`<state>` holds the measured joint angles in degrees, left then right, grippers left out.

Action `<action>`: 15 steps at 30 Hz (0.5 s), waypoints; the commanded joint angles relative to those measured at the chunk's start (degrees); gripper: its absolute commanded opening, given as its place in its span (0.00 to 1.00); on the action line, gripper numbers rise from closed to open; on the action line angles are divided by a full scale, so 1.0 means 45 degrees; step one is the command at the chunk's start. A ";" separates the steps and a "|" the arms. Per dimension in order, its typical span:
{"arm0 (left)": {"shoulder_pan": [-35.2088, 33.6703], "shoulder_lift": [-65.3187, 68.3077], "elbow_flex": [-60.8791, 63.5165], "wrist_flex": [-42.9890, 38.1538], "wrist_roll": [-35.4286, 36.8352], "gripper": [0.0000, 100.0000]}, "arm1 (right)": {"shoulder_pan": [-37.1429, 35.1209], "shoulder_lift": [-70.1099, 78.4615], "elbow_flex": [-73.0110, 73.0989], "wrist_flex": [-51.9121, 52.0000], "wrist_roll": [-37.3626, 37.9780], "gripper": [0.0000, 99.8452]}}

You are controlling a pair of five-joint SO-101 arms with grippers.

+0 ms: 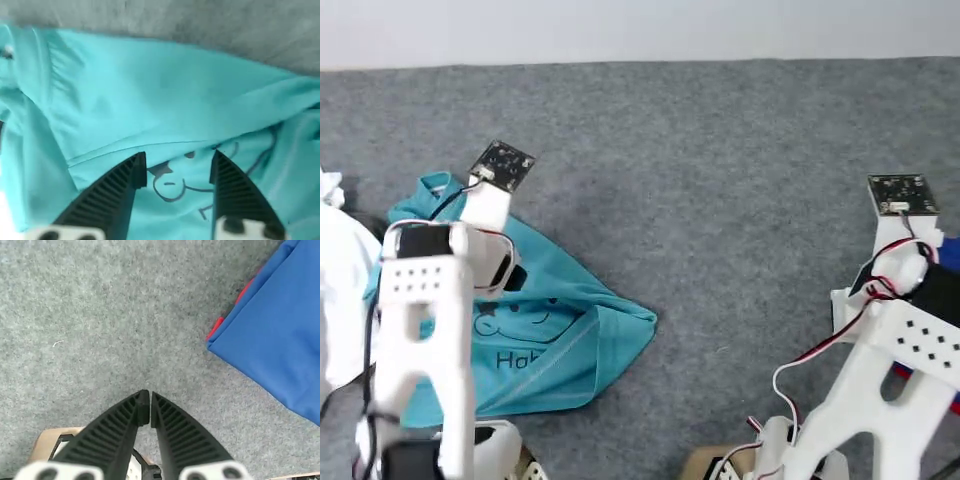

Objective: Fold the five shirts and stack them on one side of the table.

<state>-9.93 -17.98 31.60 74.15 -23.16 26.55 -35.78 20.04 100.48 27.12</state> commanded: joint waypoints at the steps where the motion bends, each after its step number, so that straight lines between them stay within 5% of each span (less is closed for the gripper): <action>1: -0.0449 0.1641 -0.0029 -0.0996 -0.0352 0.21 | 0.0049 -0.0381 -0.0059 0.0518 0.0117 0.01; 8: -0.0352 0.4454 -0.1065 -0.1817 -0.0352 0.12 | 0.0068 -0.0381 -0.0059 0.0518 0.0117 0.01; 15: 0.0234 0.5060 -0.4757 0.0020 -0.0352 0.00 | 0.0068 -0.0381 -0.0059 0.0518 0.0117 0.01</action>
<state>-10.20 5.32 17.80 71.43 -24.40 26.55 -35.78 20.04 100.48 27.12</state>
